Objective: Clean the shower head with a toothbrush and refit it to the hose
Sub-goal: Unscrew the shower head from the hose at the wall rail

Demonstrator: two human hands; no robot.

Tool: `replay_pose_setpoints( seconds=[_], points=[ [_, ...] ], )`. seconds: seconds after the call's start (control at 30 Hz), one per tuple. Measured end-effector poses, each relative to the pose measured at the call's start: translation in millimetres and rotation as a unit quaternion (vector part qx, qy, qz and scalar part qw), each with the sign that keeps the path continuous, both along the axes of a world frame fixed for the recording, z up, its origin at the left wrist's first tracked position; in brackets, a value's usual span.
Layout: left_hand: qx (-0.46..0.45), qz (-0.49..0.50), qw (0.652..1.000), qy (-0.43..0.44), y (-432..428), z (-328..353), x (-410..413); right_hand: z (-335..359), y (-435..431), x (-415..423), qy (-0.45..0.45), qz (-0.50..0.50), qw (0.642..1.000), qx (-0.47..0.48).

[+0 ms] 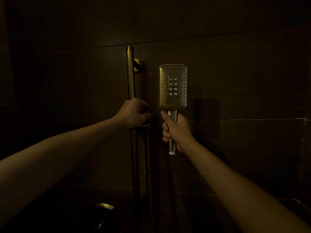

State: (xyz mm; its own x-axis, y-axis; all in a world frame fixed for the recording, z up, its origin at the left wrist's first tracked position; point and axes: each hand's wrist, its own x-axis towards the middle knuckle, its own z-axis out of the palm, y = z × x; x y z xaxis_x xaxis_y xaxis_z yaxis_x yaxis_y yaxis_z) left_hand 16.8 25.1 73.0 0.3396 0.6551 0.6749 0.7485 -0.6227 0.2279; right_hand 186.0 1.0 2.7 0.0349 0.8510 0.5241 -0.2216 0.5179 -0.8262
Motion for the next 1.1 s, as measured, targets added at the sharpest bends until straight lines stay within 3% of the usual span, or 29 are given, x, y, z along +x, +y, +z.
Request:
replay_pose_setpoints(
  seconds=[0.2, 0.43, 0.77, 0.97, 1.03, 1.1],
  points=[
    [-0.037, 0.039, 0.992, 0.113, -5, 17, 9, -7, -5, 1, -0.003, -0.019, 1.0, -0.005],
    [-0.02, 0.049, 0.989, 0.137, -4, 2, 8, -12, -6, 5, 0.001, -0.012, 1.0, -0.018],
    [0.012, 0.045, 0.994, 0.096, -3, -9, 8, -13, -7, -1, 0.005, 0.001, 1.0, -0.017],
    [0.13, -0.057, 0.988, -0.057, -37, -63, 5, -13, -12, 2, 0.001, 0.0, 1.0, -0.015],
    [0.002, -0.065, 0.992, -0.106, -49, -89, 7, -15, -14, 1, -0.002, 0.009, 1.0, -0.02],
    [-0.242, -0.105, 0.949, -0.174, -60, -115, 13, -19, -16, -1, -0.003, 0.025, 0.999, -0.027]
  ],
)
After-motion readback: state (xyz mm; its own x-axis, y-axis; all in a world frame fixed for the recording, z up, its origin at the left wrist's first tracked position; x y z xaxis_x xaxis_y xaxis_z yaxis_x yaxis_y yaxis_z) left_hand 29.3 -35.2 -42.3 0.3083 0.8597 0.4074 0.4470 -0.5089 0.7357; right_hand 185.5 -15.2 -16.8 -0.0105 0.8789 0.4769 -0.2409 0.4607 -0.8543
